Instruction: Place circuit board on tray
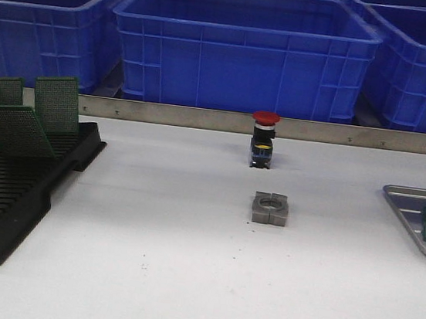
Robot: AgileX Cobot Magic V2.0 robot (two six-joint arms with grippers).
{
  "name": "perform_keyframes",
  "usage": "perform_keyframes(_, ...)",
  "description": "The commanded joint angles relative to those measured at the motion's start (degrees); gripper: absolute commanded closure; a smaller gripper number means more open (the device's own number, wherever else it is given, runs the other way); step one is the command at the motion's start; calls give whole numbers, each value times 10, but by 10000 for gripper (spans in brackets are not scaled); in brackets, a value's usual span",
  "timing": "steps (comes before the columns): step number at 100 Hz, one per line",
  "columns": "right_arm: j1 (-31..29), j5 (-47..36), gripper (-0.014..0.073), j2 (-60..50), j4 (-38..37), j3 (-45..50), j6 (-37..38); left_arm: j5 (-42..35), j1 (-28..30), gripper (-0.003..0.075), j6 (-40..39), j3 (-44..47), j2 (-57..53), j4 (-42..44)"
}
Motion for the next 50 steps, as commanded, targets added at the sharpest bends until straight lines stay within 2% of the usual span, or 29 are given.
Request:
perform_keyframes(1, -2, -44, 653, -57, 4, 13, -14, -98, 2, 738, -13, 24, -62, -34)
perform_keyframes(27, 0, -71, 653, -187, 5, 69, -14, -356, 2, 738, -58, 198, -222, -37)
perform_keyframes(50, 23, -63, 653, -325, 11, 119, -14, -498, 2, 738, -58, 355, -367, -82)
